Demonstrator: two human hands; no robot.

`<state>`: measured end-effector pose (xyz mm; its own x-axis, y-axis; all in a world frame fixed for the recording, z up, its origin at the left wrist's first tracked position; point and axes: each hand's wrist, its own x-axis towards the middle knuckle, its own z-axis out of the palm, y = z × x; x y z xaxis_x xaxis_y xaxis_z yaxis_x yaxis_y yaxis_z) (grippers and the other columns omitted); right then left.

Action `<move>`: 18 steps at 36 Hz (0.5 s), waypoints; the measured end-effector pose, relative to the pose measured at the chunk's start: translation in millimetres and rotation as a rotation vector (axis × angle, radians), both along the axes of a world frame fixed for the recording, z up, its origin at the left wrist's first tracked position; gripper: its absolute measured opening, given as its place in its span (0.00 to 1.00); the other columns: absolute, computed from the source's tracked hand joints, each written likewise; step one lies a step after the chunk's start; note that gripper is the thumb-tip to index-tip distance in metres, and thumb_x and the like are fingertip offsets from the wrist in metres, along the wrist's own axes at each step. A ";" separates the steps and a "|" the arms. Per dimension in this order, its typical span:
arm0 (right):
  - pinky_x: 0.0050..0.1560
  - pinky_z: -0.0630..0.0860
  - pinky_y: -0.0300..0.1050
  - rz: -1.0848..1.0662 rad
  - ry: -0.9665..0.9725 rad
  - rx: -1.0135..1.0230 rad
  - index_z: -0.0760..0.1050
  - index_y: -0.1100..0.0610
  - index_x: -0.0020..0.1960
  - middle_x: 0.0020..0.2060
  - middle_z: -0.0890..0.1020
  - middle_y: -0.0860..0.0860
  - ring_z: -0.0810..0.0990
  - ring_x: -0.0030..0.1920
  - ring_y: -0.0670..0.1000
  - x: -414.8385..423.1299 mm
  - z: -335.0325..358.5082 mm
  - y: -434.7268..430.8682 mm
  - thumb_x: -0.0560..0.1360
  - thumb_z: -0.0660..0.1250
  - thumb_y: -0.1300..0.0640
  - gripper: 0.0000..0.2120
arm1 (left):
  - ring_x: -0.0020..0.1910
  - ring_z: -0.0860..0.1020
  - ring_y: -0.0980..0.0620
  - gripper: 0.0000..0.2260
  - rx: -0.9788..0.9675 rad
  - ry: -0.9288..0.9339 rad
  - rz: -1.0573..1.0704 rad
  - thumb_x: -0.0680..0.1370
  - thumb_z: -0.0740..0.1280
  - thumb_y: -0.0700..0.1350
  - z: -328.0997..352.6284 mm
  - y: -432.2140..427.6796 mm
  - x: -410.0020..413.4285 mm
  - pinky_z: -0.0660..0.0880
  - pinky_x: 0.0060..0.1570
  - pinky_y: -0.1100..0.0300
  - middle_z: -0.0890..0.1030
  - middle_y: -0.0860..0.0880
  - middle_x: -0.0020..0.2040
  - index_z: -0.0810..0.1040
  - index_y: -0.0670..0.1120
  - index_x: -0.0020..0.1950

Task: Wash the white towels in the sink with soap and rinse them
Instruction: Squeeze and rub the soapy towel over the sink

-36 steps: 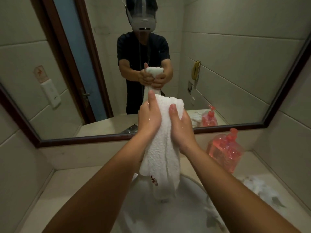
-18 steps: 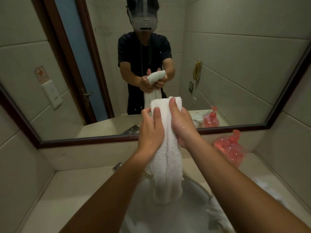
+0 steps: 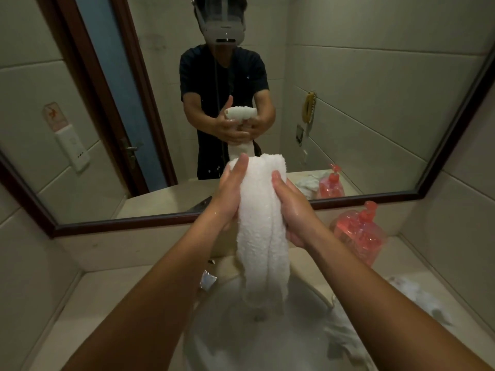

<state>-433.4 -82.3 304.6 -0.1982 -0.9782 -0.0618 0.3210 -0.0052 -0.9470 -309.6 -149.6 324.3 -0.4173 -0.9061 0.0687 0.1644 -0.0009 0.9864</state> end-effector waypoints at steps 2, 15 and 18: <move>0.64 0.82 0.58 0.009 0.032 0.021 0.73 0.53 0.76 0.61 0.87 0.56 0.86 0.61 0.57 -0.6 2.5 -2.3 0.87 0.58 0.43 0.22 | 0.56 0.87 0.45 0.39 0.063 0.075 -0.087 0.67 0.75 0.73 4.0 -0.3 -2.5 0.80 0.62 0.42 0.87 0.43 0.57 0.79 0.46 0.66; 0.65 0.76 0.64 -0.587 0.399 0.287 0.68 0.44 0.52 0.60 0.79 0.52 0.78 0.62 0.57 -10.1 -47.7 8.0 0.65 0.56 0.15 0.35 | 0.50 0.86 0.46 0.33 -0.003 -0.054 0.155 0.64 0.84 0.60 -9.8 27.9 -48.0 0.83 0.51 0.49 0.86 0.46 0.52 0.79 0.45 0.61; 0.70 0.73 0.66 -0.630 0.211 0.399 0.67 0.47 0.59 0.69 0.73 0.58 0.74 0.68 0.62 -4.6 -72.9 13.9 0.73 0.60 0.24 0.29 | 0.48 0.79 0.56 0.29 -0.070 -0.145 0.255 0.72 0.81 0.57 -9.3 37.0 -51.6 0.74 0.44 0.60 0.79 0.53 0.53 0.70 0.50 0.65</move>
<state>-438.0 -68.4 231.7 -0.7565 -0.5887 -0.2847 0.1832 0.2272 -0.9565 -361.2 -112.6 315.0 -0.1866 -0.9782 0.0914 0.0083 0.0914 0.9958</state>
